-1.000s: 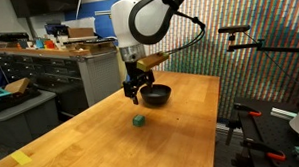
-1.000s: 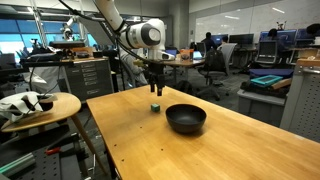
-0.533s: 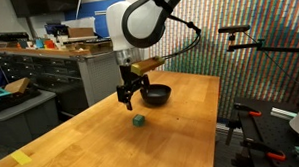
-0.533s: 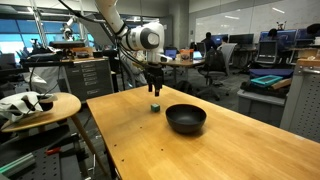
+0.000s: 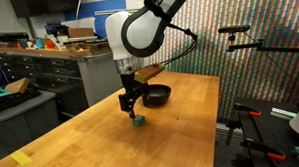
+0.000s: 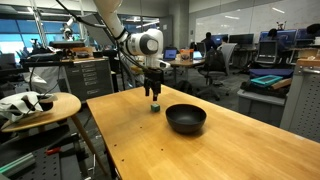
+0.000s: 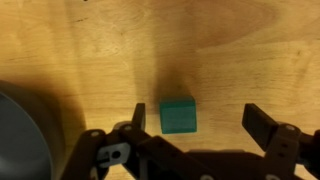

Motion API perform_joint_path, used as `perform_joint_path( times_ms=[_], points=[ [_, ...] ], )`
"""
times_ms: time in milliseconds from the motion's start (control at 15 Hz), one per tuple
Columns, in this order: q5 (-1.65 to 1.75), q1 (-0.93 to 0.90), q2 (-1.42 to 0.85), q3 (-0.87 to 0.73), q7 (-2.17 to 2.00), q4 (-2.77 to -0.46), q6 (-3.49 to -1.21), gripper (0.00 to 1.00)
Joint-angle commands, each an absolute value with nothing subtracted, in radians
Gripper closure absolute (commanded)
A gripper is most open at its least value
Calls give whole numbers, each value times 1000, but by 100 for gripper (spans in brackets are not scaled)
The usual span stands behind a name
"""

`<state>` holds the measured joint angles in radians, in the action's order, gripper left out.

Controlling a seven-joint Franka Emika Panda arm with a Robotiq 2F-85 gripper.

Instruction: Put the green block in the bowl

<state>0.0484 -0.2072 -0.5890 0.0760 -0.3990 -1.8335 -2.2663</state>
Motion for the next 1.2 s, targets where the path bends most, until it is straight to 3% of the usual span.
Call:
perform_joint_path(
  times_ms=[0,1133],
  points=[
    [24,-205,-626,75,-333,-1790,-2244,0],
    [1,-181,-747,80,-217,-1686,-2223,0]
  ],
)
